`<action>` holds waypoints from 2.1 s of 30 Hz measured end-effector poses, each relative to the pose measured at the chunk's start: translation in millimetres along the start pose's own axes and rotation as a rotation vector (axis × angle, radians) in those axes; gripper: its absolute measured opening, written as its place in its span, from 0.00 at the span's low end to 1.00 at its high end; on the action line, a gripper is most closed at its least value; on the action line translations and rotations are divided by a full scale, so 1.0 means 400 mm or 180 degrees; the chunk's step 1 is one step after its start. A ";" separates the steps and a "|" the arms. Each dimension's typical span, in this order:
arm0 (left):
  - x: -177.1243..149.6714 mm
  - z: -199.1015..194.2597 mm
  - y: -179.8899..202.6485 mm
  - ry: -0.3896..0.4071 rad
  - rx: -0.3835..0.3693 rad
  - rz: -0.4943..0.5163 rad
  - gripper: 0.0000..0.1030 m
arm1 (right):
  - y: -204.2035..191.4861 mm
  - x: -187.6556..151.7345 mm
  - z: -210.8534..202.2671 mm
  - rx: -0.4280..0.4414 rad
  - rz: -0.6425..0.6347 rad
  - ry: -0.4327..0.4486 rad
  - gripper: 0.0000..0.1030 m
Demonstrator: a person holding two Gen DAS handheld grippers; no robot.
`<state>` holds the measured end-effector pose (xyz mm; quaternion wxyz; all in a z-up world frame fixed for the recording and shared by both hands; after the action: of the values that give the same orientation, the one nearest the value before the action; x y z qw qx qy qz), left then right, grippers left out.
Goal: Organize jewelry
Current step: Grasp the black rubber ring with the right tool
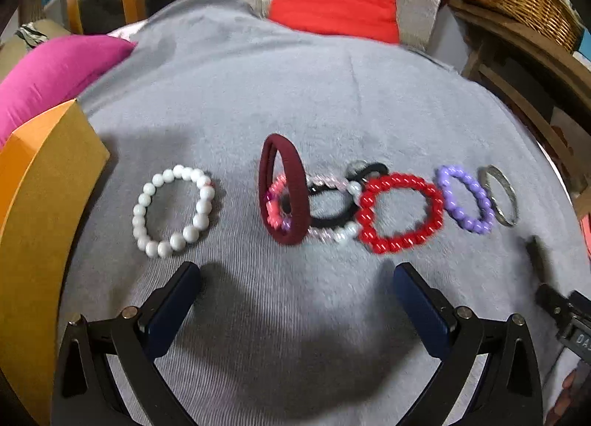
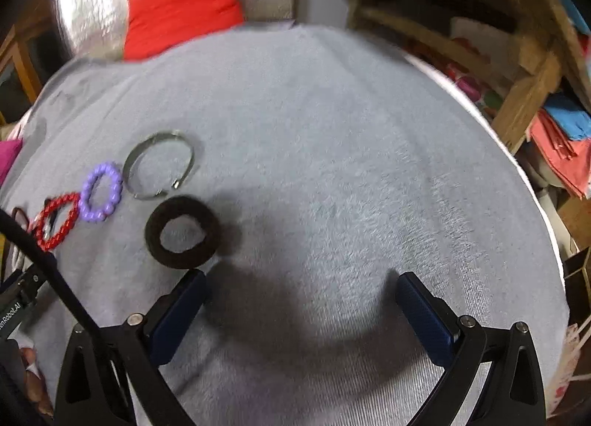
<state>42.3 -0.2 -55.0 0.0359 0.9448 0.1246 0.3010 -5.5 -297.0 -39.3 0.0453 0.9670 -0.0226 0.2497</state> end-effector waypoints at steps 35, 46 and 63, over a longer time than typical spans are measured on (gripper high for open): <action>-0.005 -0.423 -0.199 0.1179 0.0698 0.0043 0.98 | -0.237 -0.001 -0.358 0.0712 -0.0360 0.1005 1.00; 0.004 -0.402 -0.172 0.1160 0.0686 0.0087 0.98 | -0.220 0.016 -0.350 0.0633 -0.0430 0.1056 1.00; 0.007 -0.330 -0.121 0.0974 0.0687 0.0253 0.98 | -0.132 0.045 -0.264 0.0661 -0.0329 0.0826 1.00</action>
<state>-42.1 46.1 47.5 -0.0969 0.8905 0.1227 0.4272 -37.1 -234.4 57.2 -0.0395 0.9260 0.0591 0.3708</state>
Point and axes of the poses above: each gripper's, at about its wrist camera, not at the fingertips, and z roughly the way its jaws point, y to its right, x to its top, the point moved 8 cm from there along z, roughly the way its jaws point, and after that the axes turned 7 degrees about -z, right-handed, at the moved point
